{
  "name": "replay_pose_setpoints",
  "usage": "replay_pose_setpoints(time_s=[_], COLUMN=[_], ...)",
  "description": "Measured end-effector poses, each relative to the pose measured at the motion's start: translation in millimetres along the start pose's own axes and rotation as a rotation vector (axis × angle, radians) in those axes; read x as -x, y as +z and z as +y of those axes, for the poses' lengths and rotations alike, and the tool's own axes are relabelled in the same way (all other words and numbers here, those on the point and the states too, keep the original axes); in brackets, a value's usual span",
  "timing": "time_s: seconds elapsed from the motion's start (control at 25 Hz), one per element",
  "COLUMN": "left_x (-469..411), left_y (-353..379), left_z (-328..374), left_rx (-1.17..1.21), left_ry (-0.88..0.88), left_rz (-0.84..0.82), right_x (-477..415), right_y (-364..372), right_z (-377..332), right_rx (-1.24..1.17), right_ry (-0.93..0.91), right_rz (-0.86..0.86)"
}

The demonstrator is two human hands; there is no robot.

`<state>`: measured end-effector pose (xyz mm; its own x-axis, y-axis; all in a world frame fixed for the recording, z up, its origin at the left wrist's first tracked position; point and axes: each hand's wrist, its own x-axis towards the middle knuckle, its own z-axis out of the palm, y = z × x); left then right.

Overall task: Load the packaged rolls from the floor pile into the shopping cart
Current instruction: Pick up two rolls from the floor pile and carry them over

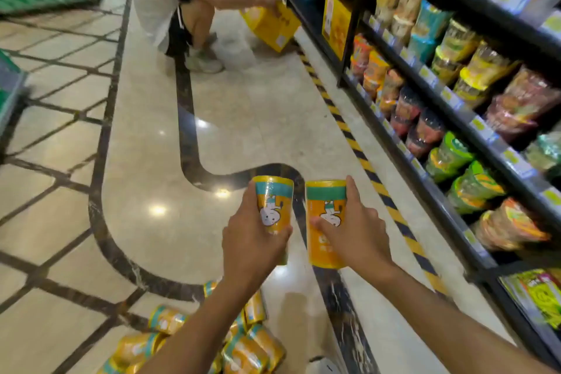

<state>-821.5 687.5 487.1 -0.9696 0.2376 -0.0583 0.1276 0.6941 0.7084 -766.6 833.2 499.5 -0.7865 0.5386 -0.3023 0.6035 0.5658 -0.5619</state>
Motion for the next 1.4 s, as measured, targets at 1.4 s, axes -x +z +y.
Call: replay_pose_setpoints(time_s=[1.4], left_x=[714.6], left_y=[112.1], left_z=[525.4], left_rx=[0.463], left_ry=[1.029], left_rz=[-0.924], right_x=[760.9], right_y=[-457.0], right_z=[405.4], right_rx=[-0.284], right_ry=[0.602], right_rz=[1.156])
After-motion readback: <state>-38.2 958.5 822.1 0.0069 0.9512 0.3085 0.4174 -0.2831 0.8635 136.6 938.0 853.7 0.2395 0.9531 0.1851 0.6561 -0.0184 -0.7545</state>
